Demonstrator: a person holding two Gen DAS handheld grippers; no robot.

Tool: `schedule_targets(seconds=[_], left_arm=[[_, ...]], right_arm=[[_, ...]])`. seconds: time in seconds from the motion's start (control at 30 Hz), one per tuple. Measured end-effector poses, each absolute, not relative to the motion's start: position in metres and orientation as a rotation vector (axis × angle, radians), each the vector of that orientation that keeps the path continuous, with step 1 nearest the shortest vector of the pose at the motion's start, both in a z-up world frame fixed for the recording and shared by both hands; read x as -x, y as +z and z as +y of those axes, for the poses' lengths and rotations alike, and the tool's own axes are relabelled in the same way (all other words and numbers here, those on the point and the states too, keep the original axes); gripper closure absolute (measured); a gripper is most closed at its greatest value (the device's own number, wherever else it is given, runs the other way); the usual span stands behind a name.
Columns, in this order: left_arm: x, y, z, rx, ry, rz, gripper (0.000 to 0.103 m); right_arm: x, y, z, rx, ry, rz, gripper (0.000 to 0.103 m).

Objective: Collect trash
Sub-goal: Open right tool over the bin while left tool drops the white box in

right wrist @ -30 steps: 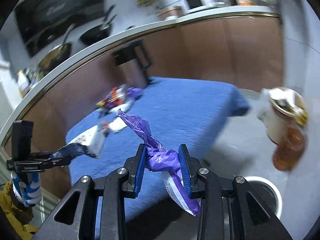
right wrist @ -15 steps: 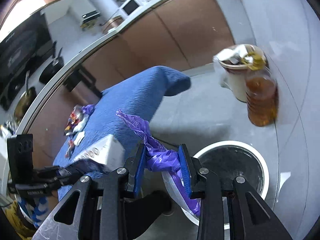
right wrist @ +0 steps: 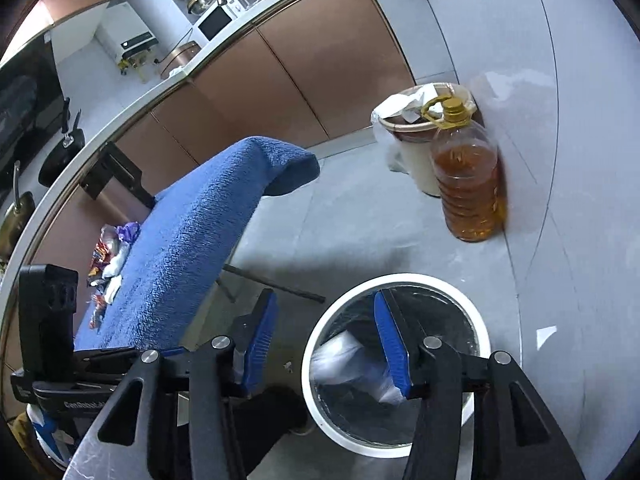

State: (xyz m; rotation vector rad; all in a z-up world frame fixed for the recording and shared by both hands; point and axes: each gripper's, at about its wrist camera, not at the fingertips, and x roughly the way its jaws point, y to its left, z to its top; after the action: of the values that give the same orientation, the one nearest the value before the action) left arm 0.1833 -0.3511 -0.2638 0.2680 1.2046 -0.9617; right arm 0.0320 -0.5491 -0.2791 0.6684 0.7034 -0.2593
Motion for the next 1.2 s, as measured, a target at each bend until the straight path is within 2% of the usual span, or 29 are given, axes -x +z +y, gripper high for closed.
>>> schedule_targets(seconds=[0.3,0.7,0.83,1.0,1.1,1.2], left_arm=[[-0.182,-0.213,-0.306,-0.138,-0.926,1.028,0.060],[-0.170,-0.145,-0.201,-0.101,-0.768,0.796,0.059],[-0.169,-0.133,-0.153,-0.070,-0.690,0.764,0.054],[-0.177,-0.123,-0.102,-0.036,-0.592,0.722,0.054],[-0.182,-0.121,-0.069,-0.006,-0.519,0.697,0.047],[-0.189,-0.126,-0.040,0.017,-0.451,0.699,0.045]], right_arm=[[-0.029,-0.246,-0.529,-0.605,-0.229,0.669,0.052],[-0.043,-0.156,-0.456,-0.446,-0.109,0.574,0.051],[-0.054,-0.128,-0.424,-0.391,-0.047,0.548,0.051],[-0.067,-0.099,-0.389,-0.337,0.017,0.520,0.051],[-0.073,-0.088,-0.370,-0.306,0.053,0.513,0.051],[-0.083,-0.082,-0.353,-0.280,0.085,0.517,0.051]])
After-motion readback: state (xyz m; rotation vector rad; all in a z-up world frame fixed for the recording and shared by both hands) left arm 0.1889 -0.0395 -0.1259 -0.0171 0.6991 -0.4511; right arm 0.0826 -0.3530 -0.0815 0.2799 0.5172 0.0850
